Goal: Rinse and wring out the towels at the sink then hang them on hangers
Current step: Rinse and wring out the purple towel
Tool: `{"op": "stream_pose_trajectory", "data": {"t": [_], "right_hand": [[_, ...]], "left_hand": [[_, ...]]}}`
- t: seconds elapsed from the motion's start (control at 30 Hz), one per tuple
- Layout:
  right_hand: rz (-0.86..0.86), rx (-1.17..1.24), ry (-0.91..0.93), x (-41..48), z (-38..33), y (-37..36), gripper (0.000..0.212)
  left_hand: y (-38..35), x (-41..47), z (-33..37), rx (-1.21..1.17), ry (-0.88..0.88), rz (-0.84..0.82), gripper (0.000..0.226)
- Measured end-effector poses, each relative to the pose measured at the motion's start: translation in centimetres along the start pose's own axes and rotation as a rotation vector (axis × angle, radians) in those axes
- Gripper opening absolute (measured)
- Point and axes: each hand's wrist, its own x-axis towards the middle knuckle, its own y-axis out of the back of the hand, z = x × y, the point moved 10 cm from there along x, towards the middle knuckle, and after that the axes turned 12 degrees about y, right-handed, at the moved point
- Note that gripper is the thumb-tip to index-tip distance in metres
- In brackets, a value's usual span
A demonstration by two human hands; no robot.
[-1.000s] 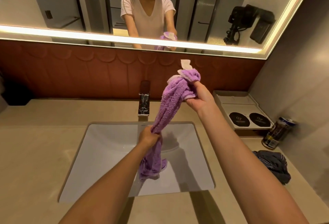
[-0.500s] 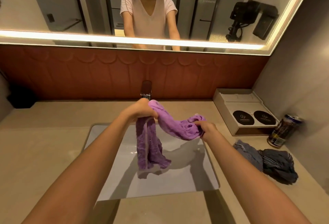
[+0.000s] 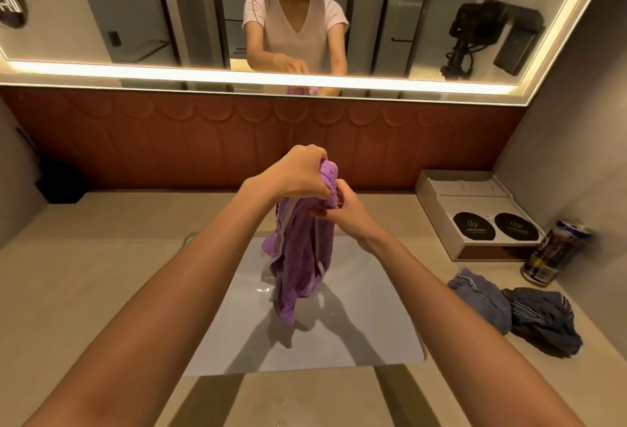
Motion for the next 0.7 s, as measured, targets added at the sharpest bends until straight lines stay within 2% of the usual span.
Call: {"op": "stream_pose_trajectory", "data": {"t": [0.07, 0.17, 0.3, 0.33, 0.4, 0.5, 0.6, 0.63, 0.7], "right_hand": [[0.021, -0.084, 0.043, 0.6, -0.6, 0.2, 0.031], [-0.016, -0.205, 0.037, 1.4, -0.9, 0.6, 0.016], [-0.148, -0.439, 0.022, 1.4, -0.5, 0.6, 0.021], [-0.149, -0.404, 0.030, 1.1, -0.6, 0.5, 0.020], [-0.110, -0.276, 0.023, 0.4, -0.6, 0.8, 0.018], [-0.082, -0.132, -0.027, -0.5, 0.4, 0.7, 0.034], [-0.178, -0.056, -0.031, -0.9, 0.8, -1.2, 0.068], [-0.186, -0.044, -0.010, -0.9, 1.0, -1.7, 0.074], [-0.152, 0.031, -0.036, -1.6, 2.6, -2.3, 0.074]], "left_hand": [[-0.3, -0.2, -1.1, 0.110, 0.009, -0.046, 0.042], [-0.1, -1.0, -3.1, 0.281, 0.070, 0.050, 0.036], [2.3, -2.6, -5.0, 0.214, 0.171, 0.351, 0.017], [2.7, -2.7, -5.3, 0.185, 0.197, 0.380, 0.017], [2.4, -2.2, -6.0, 0.046, 0.281, 0.300, 0.020], [0.3, -1.7, -6.1, -0.364, 0.369, 0.090, 0.010], [0.6, -1.4, -5.2, -0.558, 0.372, 0.104, 0.015], [1.0, -1.3, -4.8, -0.572, 0.367, 0.124, 0.018], [1.5, -1.2, -4.1, -0.625, 0.368, 0.164, 0.020]]}}
